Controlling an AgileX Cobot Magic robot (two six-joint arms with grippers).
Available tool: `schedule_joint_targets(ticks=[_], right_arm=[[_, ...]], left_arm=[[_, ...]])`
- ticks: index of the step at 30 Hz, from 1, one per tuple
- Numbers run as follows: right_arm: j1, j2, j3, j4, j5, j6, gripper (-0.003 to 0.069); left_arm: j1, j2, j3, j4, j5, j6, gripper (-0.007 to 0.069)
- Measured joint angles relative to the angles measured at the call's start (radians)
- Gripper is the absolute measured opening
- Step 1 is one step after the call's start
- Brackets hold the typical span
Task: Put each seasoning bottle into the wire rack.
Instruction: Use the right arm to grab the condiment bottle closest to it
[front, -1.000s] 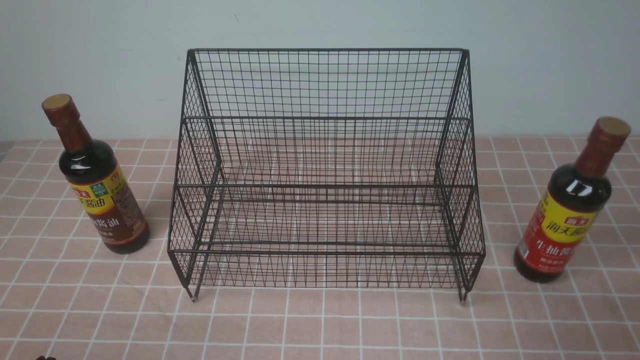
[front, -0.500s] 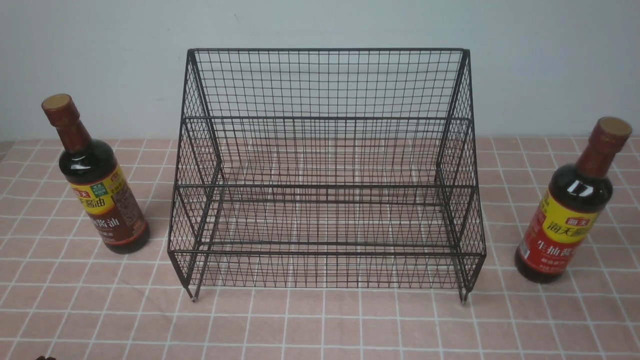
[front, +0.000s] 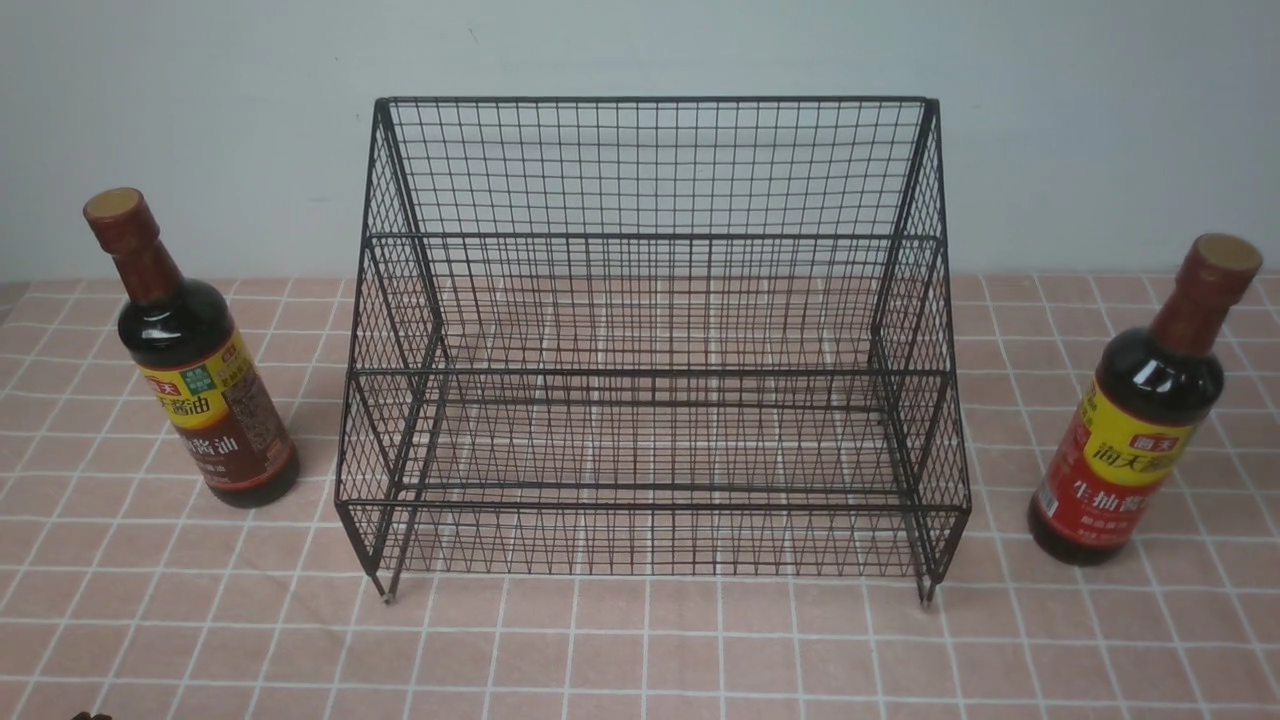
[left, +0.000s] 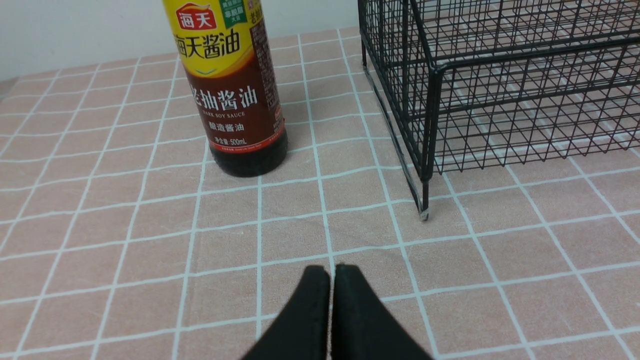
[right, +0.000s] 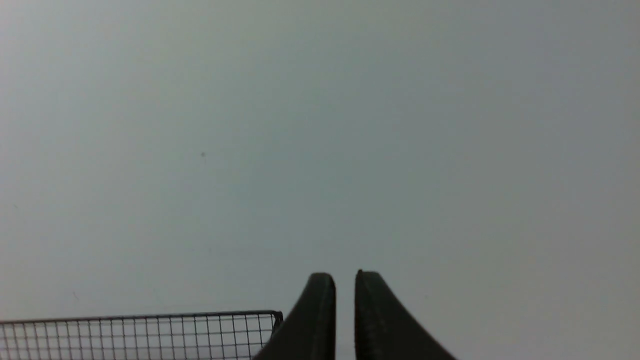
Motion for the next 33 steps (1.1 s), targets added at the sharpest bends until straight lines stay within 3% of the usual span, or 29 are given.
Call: schedule_joint_targets(ticks=[3, 7, 10, 15, 30, 33], right_arm=[[0.000, 0.142, -0.053, -0.010, -0.033, -0.013, 0.0142], [0.000, 0.359, -0.119, -0.013, -0.108, -0.023, 0.0307], [0.000, 0.448, -0.144, -0.013, -0.147, -0.030, 0.0388], [0.000, 0.550, -0.152, 0.006, -0.161, -0.083, 0.0461], [-0.007, 0.738, -0.154, 0.077, -0.211, -0.145, 0.0458], [-0.007, 0.779, -0.154, 0.073, -0.217, -0.147, 0.0330]], left_arm=[[0.000, 0.000, 0.000, 0.000, 0.000, 0.000, -0.0007], [0.000, 0.000, 0.000, 0.000, 0.000, 0.000, -0.0007], [0.000, 0.000, 0.000, 0.000, 0.000, 0.000, -0.0007], [0.000, 0.000, 0.000, 0.000, 0.000, 0.000, -0.0007], [0.000, 0.000, 0.000, 0.000, 0.000, 0.000, -0.0007], [0.000, 0.000, 0.000, 0.000, 0.000, 0.000, -0.0007]])
